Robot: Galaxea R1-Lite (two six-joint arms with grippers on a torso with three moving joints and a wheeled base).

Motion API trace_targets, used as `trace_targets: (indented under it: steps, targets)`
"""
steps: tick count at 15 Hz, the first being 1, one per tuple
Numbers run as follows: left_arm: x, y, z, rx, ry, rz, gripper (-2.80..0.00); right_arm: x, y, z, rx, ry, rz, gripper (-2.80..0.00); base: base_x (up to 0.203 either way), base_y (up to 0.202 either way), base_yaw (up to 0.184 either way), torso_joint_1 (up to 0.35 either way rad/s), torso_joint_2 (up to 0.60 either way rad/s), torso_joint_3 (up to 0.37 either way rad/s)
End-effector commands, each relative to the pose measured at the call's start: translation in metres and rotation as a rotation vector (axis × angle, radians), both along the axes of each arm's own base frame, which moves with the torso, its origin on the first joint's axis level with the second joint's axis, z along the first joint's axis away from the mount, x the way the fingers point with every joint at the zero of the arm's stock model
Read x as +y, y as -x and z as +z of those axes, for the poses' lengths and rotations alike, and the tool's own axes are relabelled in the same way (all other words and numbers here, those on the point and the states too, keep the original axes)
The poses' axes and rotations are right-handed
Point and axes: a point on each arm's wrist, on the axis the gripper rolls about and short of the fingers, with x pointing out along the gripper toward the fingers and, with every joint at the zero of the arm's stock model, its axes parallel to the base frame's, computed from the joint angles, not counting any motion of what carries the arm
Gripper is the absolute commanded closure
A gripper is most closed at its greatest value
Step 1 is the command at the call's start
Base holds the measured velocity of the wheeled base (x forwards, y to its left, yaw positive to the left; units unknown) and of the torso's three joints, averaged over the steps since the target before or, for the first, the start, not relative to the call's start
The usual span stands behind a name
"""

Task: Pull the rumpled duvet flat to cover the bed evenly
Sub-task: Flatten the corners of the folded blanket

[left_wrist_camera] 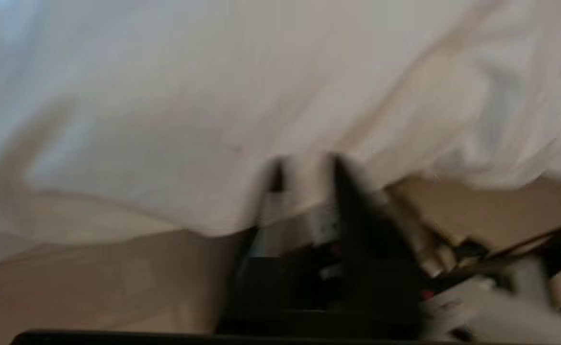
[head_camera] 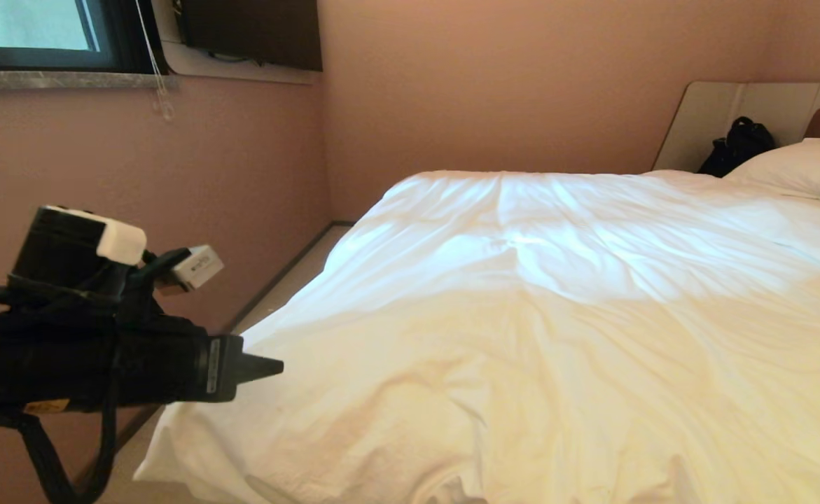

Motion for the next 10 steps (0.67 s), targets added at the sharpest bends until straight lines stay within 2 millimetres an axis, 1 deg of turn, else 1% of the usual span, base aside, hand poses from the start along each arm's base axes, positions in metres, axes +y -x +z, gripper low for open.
trace_targets:
  steps: [1, 3, 6, 8, 10]
  targets:
    - [-0.005, -0.002, -0.022, 0.054, -0.082, -0.078, 0.00, 0.000, 0.000, 0.000, 0.001, 0.000, 0.000, 0.00, 0.000, 0.000, 0.000, 0.000, 0.00, 0.000]
    - [-0.006, -0.001, -0.043, 0.065, -0.204, -0.208, 0.00, 0.000, 0.000, 0.000, 0.001, 0.000, 0.000, 0.00, 0.000, 0.000, 0.000, 0.000, 0.00, 0.000]
    - [-0.006, -0.002, -0.058, 0.008, -0.390, -0.401, 0.00, 0.000, 0.000, 0.000, 0.000, 0.000, 0.000, 0.00, 0.000, 0.000, 0.000, 0.000, 0.00, 0.000]
    - [-0.005, -0.001, -0.065, -0.018, -0.540, -0.458, 0.00, 0.000, 0.000, 0.000, 0.001, 0.000, 0.000, 0.00, 0.000, 0.000, 0.000, 0.000, 0.00, 0.000]
    - [-0.008, -0.003, -0.071, -0.025, -0.658, -0.450, 0.00, 0.000, 0.000, 0.000, 0.001, 0.000, 0.000, 0.00, 0.000, 0.000, 0.000, 0.000, 0.00, 0.000]
